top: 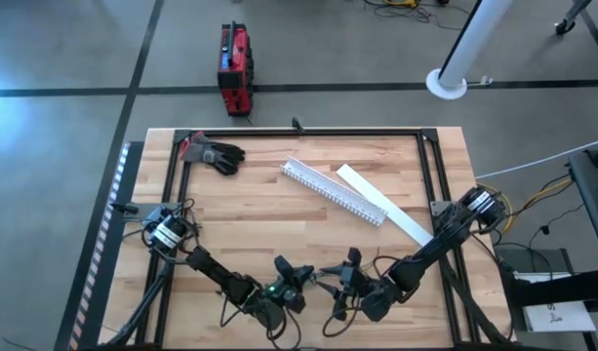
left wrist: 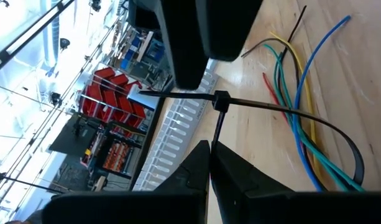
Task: Ziptie cables
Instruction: Wrap the cables together using the zip tie
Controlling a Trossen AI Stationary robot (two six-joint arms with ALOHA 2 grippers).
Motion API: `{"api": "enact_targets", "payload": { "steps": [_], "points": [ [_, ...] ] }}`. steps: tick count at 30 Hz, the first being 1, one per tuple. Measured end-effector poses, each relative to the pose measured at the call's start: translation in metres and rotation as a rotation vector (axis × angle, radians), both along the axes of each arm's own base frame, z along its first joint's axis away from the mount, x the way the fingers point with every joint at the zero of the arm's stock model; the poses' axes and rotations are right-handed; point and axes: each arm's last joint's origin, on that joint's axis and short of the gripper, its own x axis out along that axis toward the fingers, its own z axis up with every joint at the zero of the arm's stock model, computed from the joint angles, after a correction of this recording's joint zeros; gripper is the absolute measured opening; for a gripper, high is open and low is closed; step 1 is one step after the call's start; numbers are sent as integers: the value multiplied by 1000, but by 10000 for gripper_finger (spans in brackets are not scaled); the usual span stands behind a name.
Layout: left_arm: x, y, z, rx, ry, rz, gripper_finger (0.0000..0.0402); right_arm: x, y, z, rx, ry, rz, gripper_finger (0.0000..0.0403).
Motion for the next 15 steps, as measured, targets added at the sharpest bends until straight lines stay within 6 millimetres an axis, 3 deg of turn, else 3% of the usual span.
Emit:
{"api": "enact_targets", "payload": {
  "steps": [15],
  "points": [
    [0,0,0,0,0,0,0,6,-4,2,24,0,11,140]
  ]
}}
